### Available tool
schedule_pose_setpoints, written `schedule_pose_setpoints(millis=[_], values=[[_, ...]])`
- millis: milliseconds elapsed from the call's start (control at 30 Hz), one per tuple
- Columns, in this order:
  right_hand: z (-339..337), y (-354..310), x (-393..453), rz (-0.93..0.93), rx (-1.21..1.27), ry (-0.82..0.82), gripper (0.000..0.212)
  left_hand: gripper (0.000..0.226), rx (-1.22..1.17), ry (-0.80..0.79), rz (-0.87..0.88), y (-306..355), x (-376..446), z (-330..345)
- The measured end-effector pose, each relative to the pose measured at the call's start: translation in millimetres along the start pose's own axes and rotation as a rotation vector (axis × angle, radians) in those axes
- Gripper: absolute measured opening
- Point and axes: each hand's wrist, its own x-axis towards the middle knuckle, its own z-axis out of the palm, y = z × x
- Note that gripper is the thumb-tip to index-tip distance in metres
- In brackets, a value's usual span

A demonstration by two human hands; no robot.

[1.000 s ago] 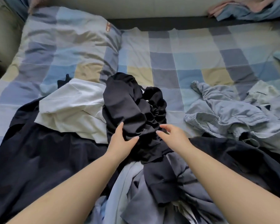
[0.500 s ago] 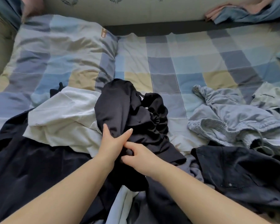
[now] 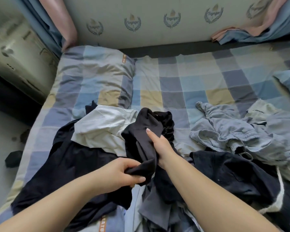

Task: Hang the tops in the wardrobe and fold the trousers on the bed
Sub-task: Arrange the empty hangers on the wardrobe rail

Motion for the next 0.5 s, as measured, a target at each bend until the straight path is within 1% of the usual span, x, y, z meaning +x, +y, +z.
schedule_pose_setpoints(millis=[67,100,133,167,233,300,367,400,467,500], values=[[8,-3,-24,-0.020,-0.043,0.084,0.039,0.008,0.095,-0.092,-0.034,11,-26,1],[11,-4,-39,-0.026,-0.053,0.106,0.032,0.006,0.128,-0.105,-0.067,18,-38,0],[13,-4,-53,-0.041,-0.062,0.109,0.027,0.013,0.158,-0.109,-0.086,21,-49,1],[15,-4,-67,-0.065,-0.076,0.104,0.025,0.024,0.165,-0.090,-0.095,24,-55,1],[23,-10,-105,-0.152,-0.124,0.097,0.029,0.035,0.115,0.025,-0.108,33,-72,2],[29,-14,-131,-0.263,-0.196,0.083,0.031,0.040,0.008,0.195,-0.147,41,-74,2],[36,-17,-168,-0.332,-0.254,0.034,0.033,0.055,-0.179,0.340,-0.228,58,-85,7],[39,-16,-187,-0.361,-0.270,0.006,0.035,0.058,-0.282,0.378,-0.251,66,-89,11],[42,-14,-218,-0.413,-0.300,-0.053,0.040,0.049,-0.475,0.410,-0.230,82,-95,18],[41,-14,-233,-0.439,-0.327,-0.080,0.042,0.044,-0.576,0.399,-0.194,91,-99,21]])
